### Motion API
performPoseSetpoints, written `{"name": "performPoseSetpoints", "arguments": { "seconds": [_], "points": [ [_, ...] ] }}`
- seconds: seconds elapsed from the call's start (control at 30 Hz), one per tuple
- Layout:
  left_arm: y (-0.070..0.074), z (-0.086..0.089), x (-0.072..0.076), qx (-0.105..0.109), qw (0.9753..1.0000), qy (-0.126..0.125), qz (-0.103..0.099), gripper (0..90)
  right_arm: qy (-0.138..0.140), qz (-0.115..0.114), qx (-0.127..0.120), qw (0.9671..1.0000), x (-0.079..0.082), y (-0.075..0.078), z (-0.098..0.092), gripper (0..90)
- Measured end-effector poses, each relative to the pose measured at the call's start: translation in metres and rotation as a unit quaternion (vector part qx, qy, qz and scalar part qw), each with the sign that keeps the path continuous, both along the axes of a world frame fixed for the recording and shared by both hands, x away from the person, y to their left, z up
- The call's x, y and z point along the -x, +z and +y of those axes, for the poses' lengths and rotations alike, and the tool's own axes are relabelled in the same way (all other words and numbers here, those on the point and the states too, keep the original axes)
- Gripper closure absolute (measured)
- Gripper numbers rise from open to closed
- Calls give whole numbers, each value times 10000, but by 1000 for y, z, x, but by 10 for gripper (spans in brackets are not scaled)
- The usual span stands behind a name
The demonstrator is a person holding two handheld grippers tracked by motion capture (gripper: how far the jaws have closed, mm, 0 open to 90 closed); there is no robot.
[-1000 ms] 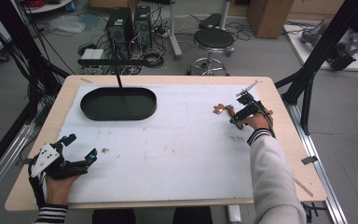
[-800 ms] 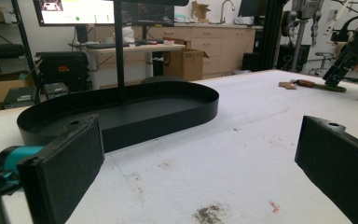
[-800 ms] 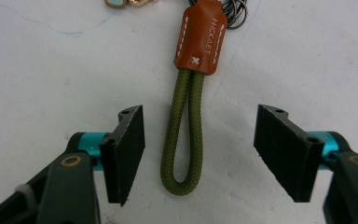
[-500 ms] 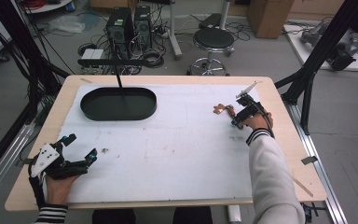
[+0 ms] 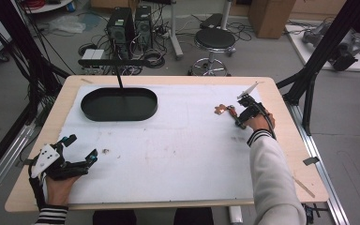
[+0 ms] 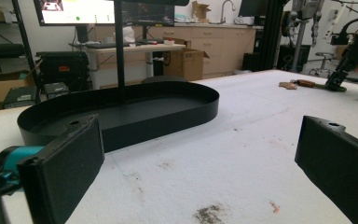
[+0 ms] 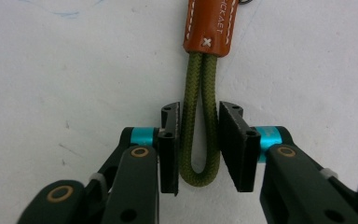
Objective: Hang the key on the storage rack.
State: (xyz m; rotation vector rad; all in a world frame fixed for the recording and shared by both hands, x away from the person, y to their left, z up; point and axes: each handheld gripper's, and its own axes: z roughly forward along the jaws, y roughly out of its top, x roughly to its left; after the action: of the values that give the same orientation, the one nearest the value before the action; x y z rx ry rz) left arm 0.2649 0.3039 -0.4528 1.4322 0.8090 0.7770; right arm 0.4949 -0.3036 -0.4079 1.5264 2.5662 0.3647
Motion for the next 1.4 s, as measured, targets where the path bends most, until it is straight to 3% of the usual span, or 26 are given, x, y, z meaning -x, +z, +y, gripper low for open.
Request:
{"name": "performPoseSetpoints", "arguments": {
  "seconds": [0.03,0.2,0.53,0.7,0.83,1.0,1.1,1.17,1.2,1.23,1.27,1.3,1.4],
  "points": [
    [0,0,0,6,10000,7,2,17,-11,19,40,10000,1,0,3,769],
    [0,0,0,9,10000,0,4,17,-81,36,50,9999,1,0,4,791],
    [0,0,0,22,10000,5,-3,17,37,-31,52,10000,1,3,4,799],
    [0,1,0,47,10000,-60,-23,17,191,-197,-259,9993,4,10,4,800],
    [0,1,-1,33,10000,-72,46,17,458,-350,-532,9969,9,18,8,801],
    [1,2,-4,65,9997,-137,171,17,735,-592,-935,9911,18,31,10,802],
    [4,3,-7,-105,9993,-181,308,17,990,-770,-1203,9848,24,40,11,804],
    [9,4,-9,-69,9991,-235,332,17,1132,-849,-1344,9808,29,45,13,806],
    [11,5,-10,-67,9991,-249,323,17,1157,-936,-1429,9785,32,48,13,806],
    [15,5,-11,-80,9991,-269,310,17,1255,-993,-1644,9733,35,52,14,807],
    [19,5,-12,-106,9990,-314,292,17,1255,-993,-1644,9733,35,52,14,807],
    [23,5,-13,-128,9989,-357,277,17,1328,-1047,-1716,9705,37,55,16,807],
    [37,3,-18,-190,9980,-566,217,17,1587,-1160,-1988,9601,42,60,20,806]
  ]
}}
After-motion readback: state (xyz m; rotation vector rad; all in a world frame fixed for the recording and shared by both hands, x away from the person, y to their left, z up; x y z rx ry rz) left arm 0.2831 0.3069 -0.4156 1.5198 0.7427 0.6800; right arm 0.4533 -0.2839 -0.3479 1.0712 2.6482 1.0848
